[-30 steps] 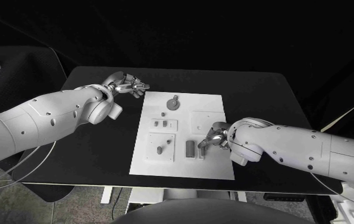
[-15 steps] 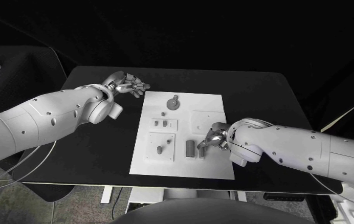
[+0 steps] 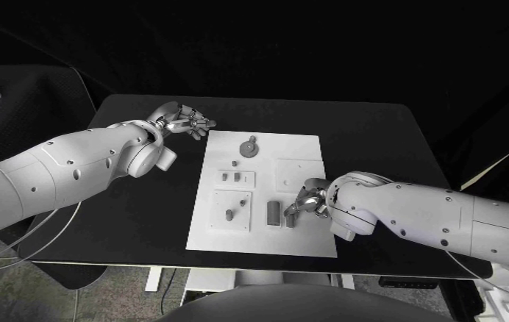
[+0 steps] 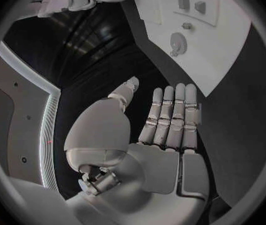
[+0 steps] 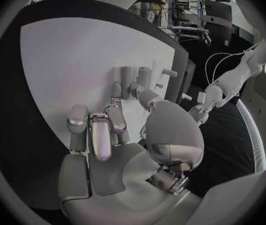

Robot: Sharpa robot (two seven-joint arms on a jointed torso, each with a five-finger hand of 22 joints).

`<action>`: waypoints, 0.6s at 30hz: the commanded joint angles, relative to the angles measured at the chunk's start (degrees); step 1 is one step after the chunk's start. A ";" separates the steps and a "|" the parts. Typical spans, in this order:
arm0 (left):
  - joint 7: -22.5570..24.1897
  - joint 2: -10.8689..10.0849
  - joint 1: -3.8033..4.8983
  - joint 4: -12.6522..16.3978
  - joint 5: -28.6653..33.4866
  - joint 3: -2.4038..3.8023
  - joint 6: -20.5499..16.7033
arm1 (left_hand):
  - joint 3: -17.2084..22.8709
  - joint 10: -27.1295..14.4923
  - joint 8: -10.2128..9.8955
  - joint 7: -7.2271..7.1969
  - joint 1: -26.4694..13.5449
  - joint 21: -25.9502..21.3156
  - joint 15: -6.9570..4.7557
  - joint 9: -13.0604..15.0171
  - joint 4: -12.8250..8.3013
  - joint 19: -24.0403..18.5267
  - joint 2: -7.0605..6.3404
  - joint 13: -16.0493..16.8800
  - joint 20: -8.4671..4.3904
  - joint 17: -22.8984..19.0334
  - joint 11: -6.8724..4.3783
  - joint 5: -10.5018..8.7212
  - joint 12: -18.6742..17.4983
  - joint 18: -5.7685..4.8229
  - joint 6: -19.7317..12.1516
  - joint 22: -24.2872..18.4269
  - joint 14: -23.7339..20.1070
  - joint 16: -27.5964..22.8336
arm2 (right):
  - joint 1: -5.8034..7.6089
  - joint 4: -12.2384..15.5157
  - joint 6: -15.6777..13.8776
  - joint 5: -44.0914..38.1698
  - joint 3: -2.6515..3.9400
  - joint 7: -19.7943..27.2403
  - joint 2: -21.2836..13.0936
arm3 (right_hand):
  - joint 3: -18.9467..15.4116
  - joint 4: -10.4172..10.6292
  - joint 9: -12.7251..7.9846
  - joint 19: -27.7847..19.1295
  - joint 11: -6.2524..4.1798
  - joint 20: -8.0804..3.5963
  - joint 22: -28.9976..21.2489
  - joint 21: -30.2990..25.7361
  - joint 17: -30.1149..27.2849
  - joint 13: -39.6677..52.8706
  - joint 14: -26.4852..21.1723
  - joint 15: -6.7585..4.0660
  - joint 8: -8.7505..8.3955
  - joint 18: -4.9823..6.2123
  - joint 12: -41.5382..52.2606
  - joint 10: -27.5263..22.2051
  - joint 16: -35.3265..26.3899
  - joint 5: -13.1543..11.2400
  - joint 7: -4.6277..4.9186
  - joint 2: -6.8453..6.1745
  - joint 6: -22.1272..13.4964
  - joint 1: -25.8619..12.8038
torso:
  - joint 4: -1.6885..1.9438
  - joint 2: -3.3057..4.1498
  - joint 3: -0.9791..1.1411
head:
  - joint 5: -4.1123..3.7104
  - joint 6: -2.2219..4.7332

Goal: Assemble the parts on the task board

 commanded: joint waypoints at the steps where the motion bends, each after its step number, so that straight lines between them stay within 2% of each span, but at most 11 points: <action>1: 0.43 0.12 0.04 0.09 -0.07 0.03 0.47 | -0.15 -0.25 -0.21 0.05 -0.43 -0.19 -0.01 -0.05 0.25 -0.46 0.01 0.03 -0.13 -0.08 -0.07 0.19 -0.18 0.61 -0.15 -0.02 -0.47 -0.23 | -0.06 -0.01 0.64 -0.97 0.01 0.45 0.24 | -0.02 0.32 -0.01 0.01 -0.19 -0.04 0.08 6.74 -0.10 -0.06 2.86 -0.52 0.23 1.18 -0.32 0.27 0.13 0.19 0.45 2.90 -0.15 2.12 | -0.02 0.02 -0.02 | -0.01 -0.05; 18: 0.37 0.10 0.04 0.02 -0.07 0.03 0.56 | -0.16 -0.25 -0.20 0.05 -0.45 -0.19 -0.01 -0.05 0.26 -0.47 0.02 0.04 -0.13 -0.09 -0.07 0.19 -0.20 0.60 -0.12 -0.01 -0.48 -0.24 | -0.21 -0.62 -0.58 -1.47 0.02 0.90 0.77 | -0.08 0.37 -0.01 0.04 -0.19 -0.03 0.08 6.75 -0.11 -0.07 2.88 -0.52 0.20 1.18 -0.33 0.29 0.12 0.17 0.46 2.94 -0.19 1.99 | 0.00 0.01 0.00 | -0.05 0.17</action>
